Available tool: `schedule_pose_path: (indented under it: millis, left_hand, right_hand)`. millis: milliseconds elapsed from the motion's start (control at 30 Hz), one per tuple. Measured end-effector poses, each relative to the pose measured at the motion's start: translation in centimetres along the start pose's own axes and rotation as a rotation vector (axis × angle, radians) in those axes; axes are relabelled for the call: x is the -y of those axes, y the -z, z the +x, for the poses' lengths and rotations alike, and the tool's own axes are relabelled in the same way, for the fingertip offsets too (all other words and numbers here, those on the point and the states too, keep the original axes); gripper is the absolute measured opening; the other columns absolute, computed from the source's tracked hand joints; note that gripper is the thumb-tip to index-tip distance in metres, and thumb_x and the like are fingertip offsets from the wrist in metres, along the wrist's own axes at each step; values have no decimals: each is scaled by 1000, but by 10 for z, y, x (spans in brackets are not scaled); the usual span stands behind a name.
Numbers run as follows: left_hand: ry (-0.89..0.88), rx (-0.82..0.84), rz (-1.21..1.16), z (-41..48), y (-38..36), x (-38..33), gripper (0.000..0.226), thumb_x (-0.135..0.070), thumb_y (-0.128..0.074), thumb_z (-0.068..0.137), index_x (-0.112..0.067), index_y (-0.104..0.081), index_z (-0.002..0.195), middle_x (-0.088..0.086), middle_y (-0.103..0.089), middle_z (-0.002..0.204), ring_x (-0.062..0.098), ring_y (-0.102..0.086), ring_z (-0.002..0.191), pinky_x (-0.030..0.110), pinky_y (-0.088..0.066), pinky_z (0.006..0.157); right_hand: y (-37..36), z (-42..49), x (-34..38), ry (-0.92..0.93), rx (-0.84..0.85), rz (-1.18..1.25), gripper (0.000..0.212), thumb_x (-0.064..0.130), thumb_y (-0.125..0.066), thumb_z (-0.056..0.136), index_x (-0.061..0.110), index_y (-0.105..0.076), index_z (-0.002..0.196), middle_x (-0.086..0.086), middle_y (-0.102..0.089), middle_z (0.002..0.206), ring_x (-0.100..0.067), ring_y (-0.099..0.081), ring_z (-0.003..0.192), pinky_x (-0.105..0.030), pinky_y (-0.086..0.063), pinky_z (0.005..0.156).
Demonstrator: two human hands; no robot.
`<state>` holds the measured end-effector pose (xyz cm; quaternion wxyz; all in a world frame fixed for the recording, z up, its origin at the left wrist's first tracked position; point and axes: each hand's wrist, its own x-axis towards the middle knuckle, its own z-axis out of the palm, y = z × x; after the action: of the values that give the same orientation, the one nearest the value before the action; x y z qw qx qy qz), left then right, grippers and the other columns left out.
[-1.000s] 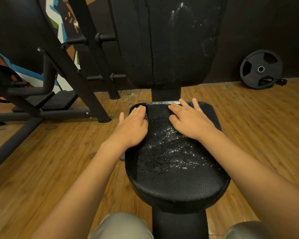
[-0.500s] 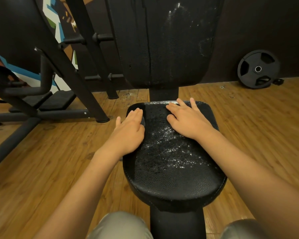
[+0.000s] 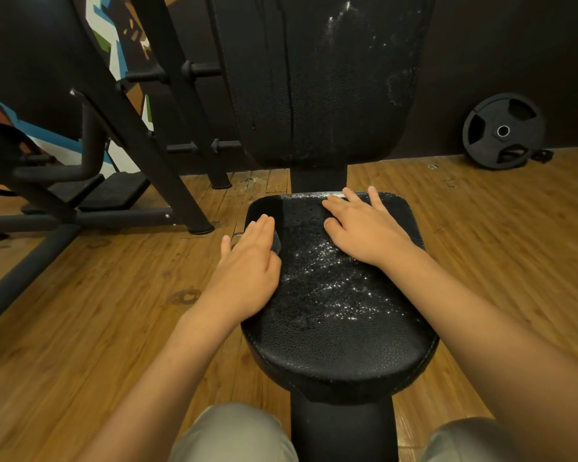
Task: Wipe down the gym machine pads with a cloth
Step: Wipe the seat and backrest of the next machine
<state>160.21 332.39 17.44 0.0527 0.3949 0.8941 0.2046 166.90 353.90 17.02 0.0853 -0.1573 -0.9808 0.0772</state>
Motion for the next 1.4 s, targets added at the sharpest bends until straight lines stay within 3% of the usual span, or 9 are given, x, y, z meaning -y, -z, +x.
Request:
schedule_pose_path:
  millis: [200,500,800,1133,1400]
  left_hand:
    - [-13,-46,-75,-48,-6,-1,62,-23,-26,108,-26,4,163,-15,7,168,-3,11,151,33,15,121]
    - [17,-1,-11,-21,-3,-5,62,-23,-25,108,-20,3,163,-6,4,171,7,7,155,42,13,124]
    - [-12,-50,-75,-77,-9,-9,65,-24,-28,107,-31,5,162,-23,10,165,-9,17,148,24,20,118]
    - [15,20,51,41,3,4,58,-22,-27,110,-15,-4,163,1,-1,171,15,1,157,45,7,125]
    - [13,41,115,111,10,1,57,-24,-28,109,-10,-12,162,7,-11,170,22,-8,157,47,4,124]
  right_hand:
    - [0,0,0,4,-2,4,54,34,-26,109,17,-31,160,-1,-28,167,-18,-8,158,-50,8,127]
    - [2,-2,3,-1,-3,8,53,33,-26,109,17,-33,159,-2,-29,167,-20,-10,158,-52,7,127]
    - [-1,0,-1,11,-10,10,54,33,-27,108,16,-33,159,0,-28,167,-20,-9,158,-52,8,127]
    - [-2,1,-1,8,-8,14,54,35,-26,109,17,-31,160,0,-27,168,-19,-8,158,-51,8,127]
    - [-1,2,0,2,0,19,54,34,-26,109,17,-29,160,1,-26,168,-18,-7,158,-51,9,127]
